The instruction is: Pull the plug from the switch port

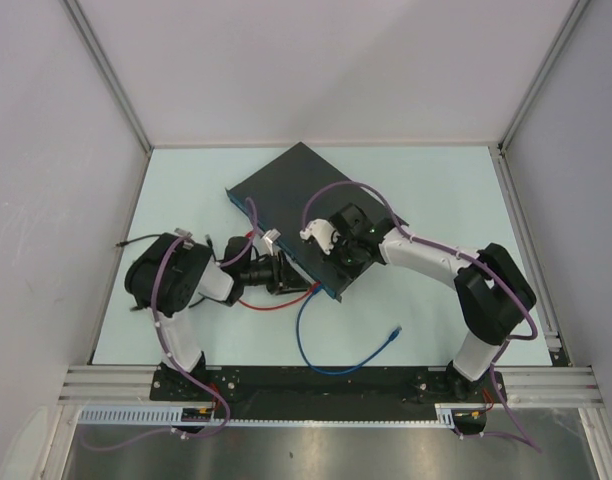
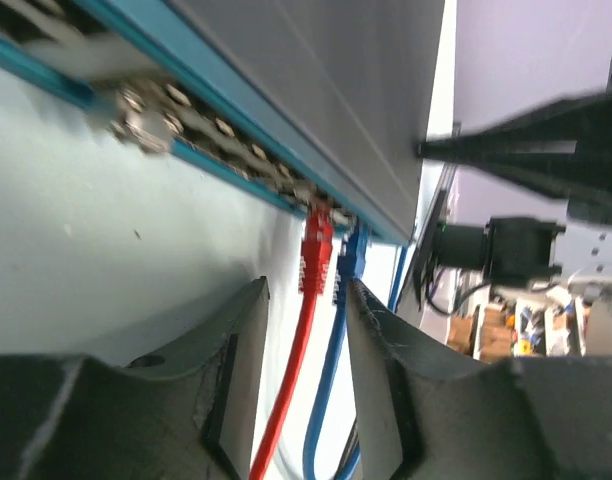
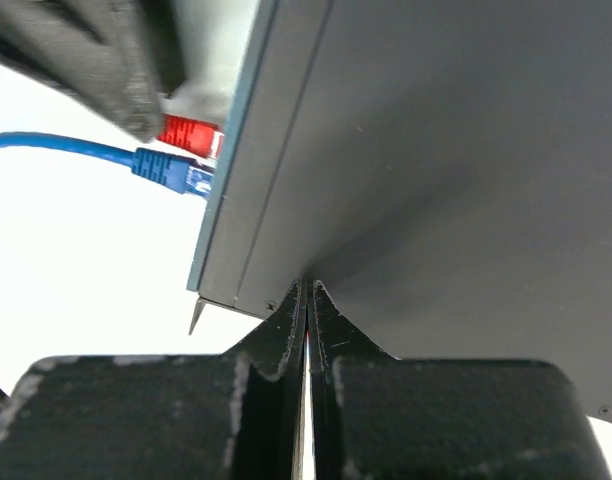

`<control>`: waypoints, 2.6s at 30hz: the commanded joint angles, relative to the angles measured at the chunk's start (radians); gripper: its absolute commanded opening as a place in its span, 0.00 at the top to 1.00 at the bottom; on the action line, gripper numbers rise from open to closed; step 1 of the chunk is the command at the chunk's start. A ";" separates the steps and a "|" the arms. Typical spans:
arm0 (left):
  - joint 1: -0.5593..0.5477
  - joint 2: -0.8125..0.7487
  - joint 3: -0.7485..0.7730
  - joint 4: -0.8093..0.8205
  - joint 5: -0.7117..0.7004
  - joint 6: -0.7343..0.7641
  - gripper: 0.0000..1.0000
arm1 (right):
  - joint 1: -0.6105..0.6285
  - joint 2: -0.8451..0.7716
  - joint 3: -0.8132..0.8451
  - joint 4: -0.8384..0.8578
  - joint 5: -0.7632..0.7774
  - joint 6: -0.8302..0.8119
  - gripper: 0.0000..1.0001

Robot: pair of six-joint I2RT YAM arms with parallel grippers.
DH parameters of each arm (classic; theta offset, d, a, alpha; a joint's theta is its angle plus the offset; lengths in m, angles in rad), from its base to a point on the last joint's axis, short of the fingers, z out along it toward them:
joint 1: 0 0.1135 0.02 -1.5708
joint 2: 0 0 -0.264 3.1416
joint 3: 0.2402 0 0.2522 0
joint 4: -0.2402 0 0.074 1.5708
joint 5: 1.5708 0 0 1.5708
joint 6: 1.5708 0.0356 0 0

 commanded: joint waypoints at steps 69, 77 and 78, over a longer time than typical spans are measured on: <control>-0.064 0.174 0.059 0.156 -0.002 -0.146 0.63 | 0.065 0.027 0.005 0.015 0.034 -0.047 0.96; -0.049 0.067 0.016 0.072 -0.063 -0.080 0.54 | 0.070 0.034 0.004 0.017 0.026 -0.044 0.96; -0.050 0.075 0.021 0.083 -0.057 -0.083 0.55 | 0.070 0.036 0.004 0.020 0.028 -0.046 0.96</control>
